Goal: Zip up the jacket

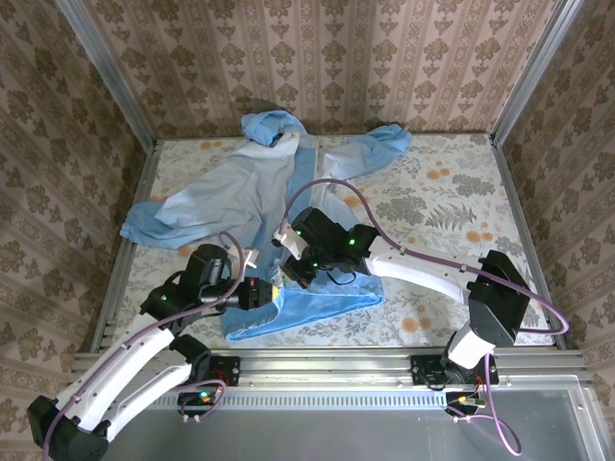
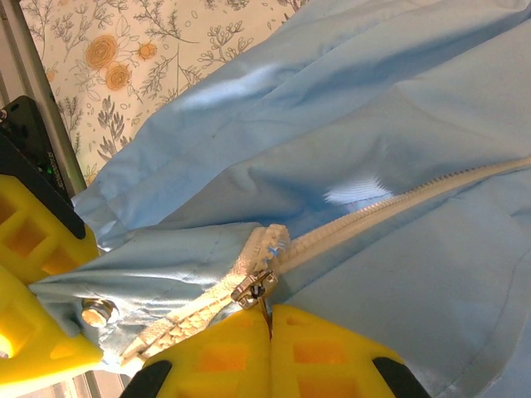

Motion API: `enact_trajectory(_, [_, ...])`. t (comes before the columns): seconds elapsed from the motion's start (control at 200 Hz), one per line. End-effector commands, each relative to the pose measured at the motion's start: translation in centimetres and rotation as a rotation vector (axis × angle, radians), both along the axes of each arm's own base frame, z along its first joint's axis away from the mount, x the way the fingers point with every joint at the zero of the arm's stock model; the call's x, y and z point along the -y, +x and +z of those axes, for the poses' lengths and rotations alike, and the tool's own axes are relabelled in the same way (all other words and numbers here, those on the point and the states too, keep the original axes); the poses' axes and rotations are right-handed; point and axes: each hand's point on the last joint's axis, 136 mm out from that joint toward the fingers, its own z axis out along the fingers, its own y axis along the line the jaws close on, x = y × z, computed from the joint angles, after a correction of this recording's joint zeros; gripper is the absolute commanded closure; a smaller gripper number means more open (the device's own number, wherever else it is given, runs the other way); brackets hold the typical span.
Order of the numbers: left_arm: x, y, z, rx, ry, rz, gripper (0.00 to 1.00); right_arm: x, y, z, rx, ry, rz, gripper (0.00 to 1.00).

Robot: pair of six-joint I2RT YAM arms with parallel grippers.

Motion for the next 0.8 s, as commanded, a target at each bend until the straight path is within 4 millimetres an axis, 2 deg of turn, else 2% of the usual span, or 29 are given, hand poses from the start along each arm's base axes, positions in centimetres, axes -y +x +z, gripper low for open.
enact_trajectory(0.0, [-0.3, -2.1, 0.4, -0.054, -0.010, -0.051, 1.00, 2.9, 4.7, -0.2, 0.068, -0.062, -0.169, 1.00])
enact_trajectory(0.045, [-0.4, -1.8, 0.4, -0.045, -0.003, -0.032, 1.00, 2.6, 4.3, -0.1, 0.055, -0.049, -0.153, 1.00])
enact_trajectory(0.13, [-0.2, -1.1, 0.7, -0.029, -0.020, -0.014, 0.73, 2.1, 3.3, 0.2, 0.043, -0.024, -0.123, 1.00])
enact_trajectory(0.225, [0.0, -0.3, 1.1, -0.019, -0.035, 0.015, 0.56, 2.0, 2.4, 0.0, 0.034, -0.024, -0.113, 1.00])
enact_trajectory(0.34, [0.3, 0.7, 1.6, -0.013, -0.063, 0.052, 0.46, 2.0, 1.5, -0.1, 0.015, -0.013, -0.106, 1.00])
enact_trajectory(0.555, [0.6, 2.0, 2.5, -0.004, -0.102, 0.109, 0.41, 0.7, -0.3, -0.2, -0.033, 0.041, -0.052, 1.00])
enact_trajectory(0.67, [0.2, 2.7, 1.5, -0.044, -0.089, 0.165, 0.41, 0.0, -1.2, -0.4, -0.076, 0.074, -0.031, 1.00])
enact_trajectory(0.795, [0.3, 3.2, 0.3, -0.090, -0.109, 0.199, 0.48, -0.5, -1.7, -0.7, -0.109, 0.103, -0.024, 1.00])
